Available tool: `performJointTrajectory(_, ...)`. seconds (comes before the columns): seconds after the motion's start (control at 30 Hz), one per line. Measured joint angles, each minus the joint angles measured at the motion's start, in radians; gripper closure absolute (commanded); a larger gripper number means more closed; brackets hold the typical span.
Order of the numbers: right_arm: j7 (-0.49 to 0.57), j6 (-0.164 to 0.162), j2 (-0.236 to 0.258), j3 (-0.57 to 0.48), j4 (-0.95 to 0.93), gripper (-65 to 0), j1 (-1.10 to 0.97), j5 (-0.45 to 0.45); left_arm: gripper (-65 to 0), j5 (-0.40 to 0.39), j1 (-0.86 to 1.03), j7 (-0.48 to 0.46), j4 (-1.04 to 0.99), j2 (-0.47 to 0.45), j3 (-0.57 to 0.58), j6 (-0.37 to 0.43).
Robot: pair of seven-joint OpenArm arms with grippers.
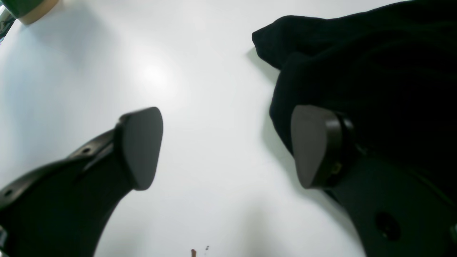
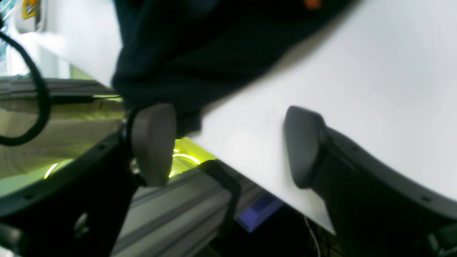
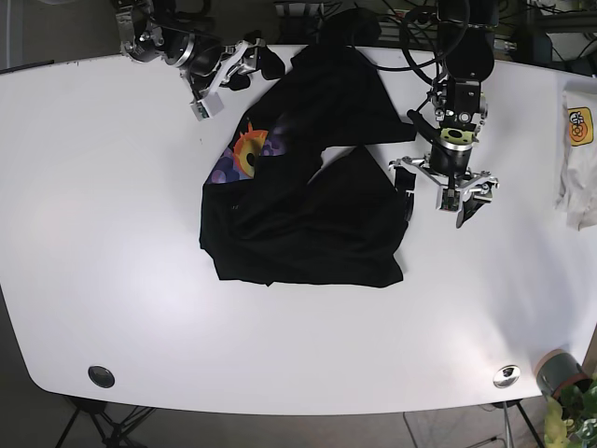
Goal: Fold the T-shirt properly
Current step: 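Grasp the black shirt's edge with the right gripper and pull to spread it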
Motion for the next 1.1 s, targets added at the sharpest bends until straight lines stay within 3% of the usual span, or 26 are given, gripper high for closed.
performJointTrajectory(0.63,0.022,0.019,0.006,-0.114,-0.083,-46.0,0.035,0.024,-52.2,0.0,0.016,0.0,-0.001,-0.001,0.0,0.0)
performJointTrajectory(1.1,0.018,0.018,0.047,-0.188,-0.084,-45.8,0.063,0.024,-52.2,-0.014,0.056,0.001,0.006,-0.043,-0.001,-0.002)
